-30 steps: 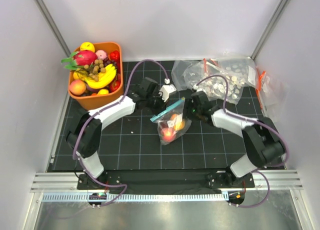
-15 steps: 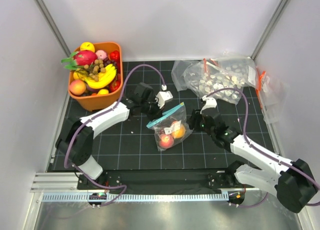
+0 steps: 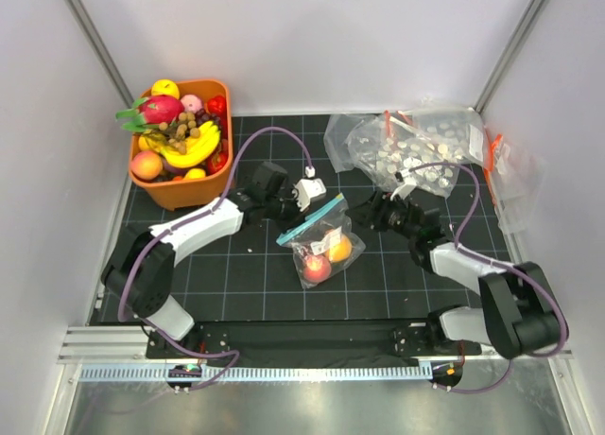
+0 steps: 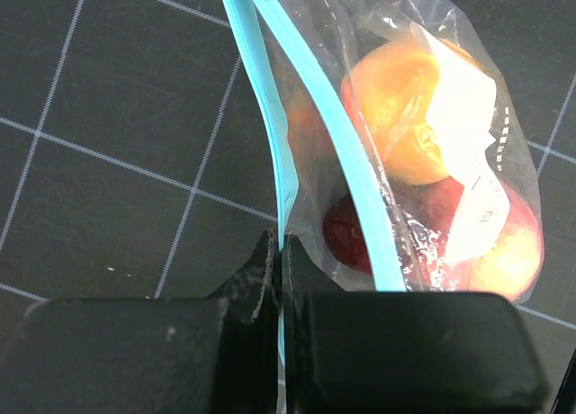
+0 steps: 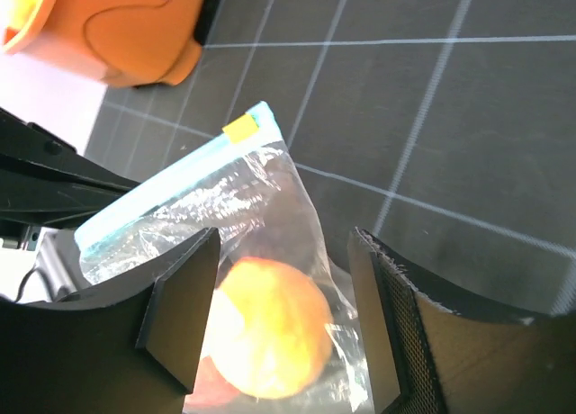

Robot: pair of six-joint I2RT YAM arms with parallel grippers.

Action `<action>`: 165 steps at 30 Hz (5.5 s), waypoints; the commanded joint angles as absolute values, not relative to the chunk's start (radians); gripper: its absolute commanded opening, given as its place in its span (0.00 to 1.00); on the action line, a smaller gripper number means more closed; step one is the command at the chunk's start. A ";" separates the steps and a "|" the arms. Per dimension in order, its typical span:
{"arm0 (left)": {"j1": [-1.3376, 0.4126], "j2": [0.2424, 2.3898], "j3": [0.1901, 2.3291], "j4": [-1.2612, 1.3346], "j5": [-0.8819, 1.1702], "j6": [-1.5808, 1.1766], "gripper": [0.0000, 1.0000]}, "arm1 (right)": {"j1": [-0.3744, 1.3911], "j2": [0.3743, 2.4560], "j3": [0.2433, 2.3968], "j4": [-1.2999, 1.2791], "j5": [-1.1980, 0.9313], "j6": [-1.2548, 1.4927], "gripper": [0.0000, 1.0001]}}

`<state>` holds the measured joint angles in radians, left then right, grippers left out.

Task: Place the food in the zip-top bag and seal the zipper
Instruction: Adjust the zipper food storage bag at the center of the board, then zip the zipper food storage bag at the center of the board.

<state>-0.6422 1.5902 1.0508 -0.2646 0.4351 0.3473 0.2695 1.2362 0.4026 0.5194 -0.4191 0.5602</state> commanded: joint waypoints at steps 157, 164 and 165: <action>-0.781 1.301 1.098 -0.178 1.054 -0.146 0.04 | 0.568 0.515 0.457 0.206 -0.764 0.465 0.01; -0.781 1.258 1.098 -0.163 0.893 -0.163 0.67 | 0.580 0.525 0.494 0.112 -0.680 0.428 0.01; -0.781 1.256 1.101 -0.153 0.893 -0.167 0.68 | 0.580 0.520 0.494 0.109 -0.677 0.426 0.01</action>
